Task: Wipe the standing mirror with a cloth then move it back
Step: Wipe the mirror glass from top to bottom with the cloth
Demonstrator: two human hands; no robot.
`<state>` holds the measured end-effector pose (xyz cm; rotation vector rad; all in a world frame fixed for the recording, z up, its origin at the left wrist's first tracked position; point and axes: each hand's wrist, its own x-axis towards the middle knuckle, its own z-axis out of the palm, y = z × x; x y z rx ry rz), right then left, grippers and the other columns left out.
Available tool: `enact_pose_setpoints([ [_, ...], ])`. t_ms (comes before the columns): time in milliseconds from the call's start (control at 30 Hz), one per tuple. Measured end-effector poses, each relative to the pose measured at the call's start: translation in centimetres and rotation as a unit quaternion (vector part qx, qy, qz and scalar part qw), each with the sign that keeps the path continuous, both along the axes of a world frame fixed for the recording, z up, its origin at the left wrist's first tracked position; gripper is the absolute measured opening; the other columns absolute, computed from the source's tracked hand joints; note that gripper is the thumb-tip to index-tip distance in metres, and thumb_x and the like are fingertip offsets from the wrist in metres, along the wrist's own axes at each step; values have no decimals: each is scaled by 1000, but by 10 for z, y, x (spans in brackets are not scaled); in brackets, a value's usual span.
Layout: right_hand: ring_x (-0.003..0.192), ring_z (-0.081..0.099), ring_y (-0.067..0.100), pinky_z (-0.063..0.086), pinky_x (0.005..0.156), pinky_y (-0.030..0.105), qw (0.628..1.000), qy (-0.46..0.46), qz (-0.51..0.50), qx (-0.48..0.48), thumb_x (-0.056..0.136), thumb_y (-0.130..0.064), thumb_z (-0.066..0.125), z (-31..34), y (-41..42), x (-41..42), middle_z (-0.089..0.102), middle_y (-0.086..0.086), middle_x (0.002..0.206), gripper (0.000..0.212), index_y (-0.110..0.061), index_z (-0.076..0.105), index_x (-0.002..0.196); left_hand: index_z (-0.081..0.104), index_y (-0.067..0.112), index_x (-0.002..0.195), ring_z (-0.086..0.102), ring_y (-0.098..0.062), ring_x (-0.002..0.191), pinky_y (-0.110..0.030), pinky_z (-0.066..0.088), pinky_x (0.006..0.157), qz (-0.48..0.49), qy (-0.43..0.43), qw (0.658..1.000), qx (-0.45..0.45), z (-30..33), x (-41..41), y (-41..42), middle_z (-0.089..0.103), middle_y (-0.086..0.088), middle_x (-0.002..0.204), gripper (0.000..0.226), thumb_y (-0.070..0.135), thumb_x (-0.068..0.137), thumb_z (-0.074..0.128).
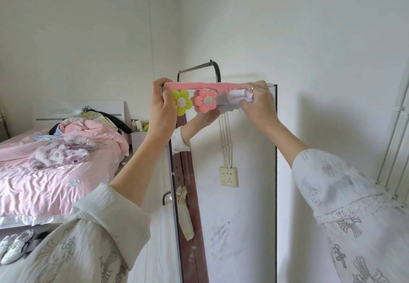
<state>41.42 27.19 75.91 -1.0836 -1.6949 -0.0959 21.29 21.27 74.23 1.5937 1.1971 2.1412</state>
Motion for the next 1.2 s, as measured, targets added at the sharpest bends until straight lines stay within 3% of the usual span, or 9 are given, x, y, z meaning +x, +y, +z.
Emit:
enact_pose_setpoints([
  [333,98,49,28,45,85,34,988,-110,50,-97,85,-1,57,-82,4,-5,48,11,102,22,-7,67,103,45,30,93,49,2,62,-20,43,56,24,-46,997,49,-2,7,6,50,16,74,14,25,97,34],
  [433,95,41,19,39,86,29,963,-186,77,-178,84,2,53,-105,-6,-2,44,1,101,30,-23,67,90,44,36,84,49,-1,63,-28,44,61,43,-49,996,56,-2,11,5,50,18,69,17,27,96,35],
  [533,77,42,14,29,67,15,928,-234,158,-244,85,5,39,-94,-19,5,46,-7,79,51,-35,59,61,42,39,81,50,-2,62,-35,47,63,62,-49,995,60,-2,16,2,52,21,65,19,28,95,36],
  [600,74,48,17,32,60,12,923,-281,123,-231,83,1,43,-82,-20,13,47,-11,69,37,-25,60,61,43,40,81,53,-9,63,-44,51,66,66,-51,995,60,-2,18,1,53,16,67,17,30,94,37],
  [667,84,52,20,40,66,19,967,-189,59,-158,79,-4,55,-62,-13,23,52,0,82,18,-15,68,85,45,37,84,54,-14,62,-49,52,65,69,-46,995,62,-2,21,1,56,9,67,10,33,91,39],
  [800,90,48,17,33,71,18,1000,-12,0,-10,76,0,53,-13,0,27,50,9,101,28,-12,67,98,46,33,90,56,-19,63,-52,52,64,83,-48,994,59,-3,22,3,61,-9,74,5,35,88,42],
  [933,101,54,23,42,79,24,999,-37,7,29,76,3,50,10,7,8,51,12,108,38,-9,68,106,45,33,89,56,-27,64,-52,52,61,94,-48,993,61,-3,20,5,61,-12,75,5,35,87,41],
  [1133,101,51,23,43,80,30,996,1,91,5,82,-2,56,-23,2,-24,49,7,100,28,-10,67,107,45,35,89,50,-9,54,-48,51,58,94,-55,992,62,-4,20,8,54,10,64,8,37,85,39],
  [1200,92,51,21,44,75,28,988,-42,140,-43,79,0,60,-38,-3,-24,46,1,93,29,-12,68,105,45,34,89,50,-8,54,-47,51,58,100,-60,991,60,-4,17,9,53,12,61,9,36,85,38],
])
